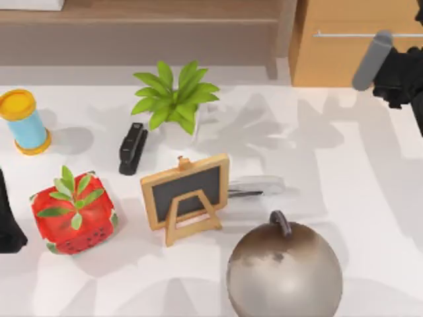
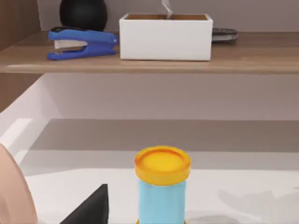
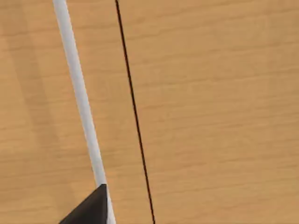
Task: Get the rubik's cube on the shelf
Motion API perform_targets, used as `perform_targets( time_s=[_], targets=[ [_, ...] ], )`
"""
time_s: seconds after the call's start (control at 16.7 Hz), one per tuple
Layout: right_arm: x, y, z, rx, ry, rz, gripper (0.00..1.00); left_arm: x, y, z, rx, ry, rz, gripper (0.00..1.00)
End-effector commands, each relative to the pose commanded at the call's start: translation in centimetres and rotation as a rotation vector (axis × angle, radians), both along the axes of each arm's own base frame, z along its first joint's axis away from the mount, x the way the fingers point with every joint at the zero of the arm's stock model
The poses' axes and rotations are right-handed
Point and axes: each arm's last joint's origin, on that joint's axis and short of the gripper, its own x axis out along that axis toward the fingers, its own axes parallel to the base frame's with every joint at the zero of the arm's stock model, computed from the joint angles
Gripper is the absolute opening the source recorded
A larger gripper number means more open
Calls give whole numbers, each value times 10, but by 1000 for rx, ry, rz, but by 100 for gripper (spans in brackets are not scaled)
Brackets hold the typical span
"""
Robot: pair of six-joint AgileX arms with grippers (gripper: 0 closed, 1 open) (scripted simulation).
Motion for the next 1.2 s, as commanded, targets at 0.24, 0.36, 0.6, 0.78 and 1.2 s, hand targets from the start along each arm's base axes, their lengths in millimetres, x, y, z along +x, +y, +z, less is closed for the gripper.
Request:
perform_targets(
  time_s=[0.24,0.36,0.6,0.78,1.2],
  targets=[
    [18,10,-43,-118,9,-7,100,0,0,0,0,0,0,100],
    [21,12,-51,-139,9,-9,100,0,0,0,0,0,0,100],
    [21,12,-51,-139,9,-9,100,0,0,0,0,0,0,100],
    [23,11,-51,-139,11,-10,100,0,0,0,0,0,0,100],
    [46,12,-51,-139,9,-9,100,0,0,0,0,0,0,100]
  ],
)
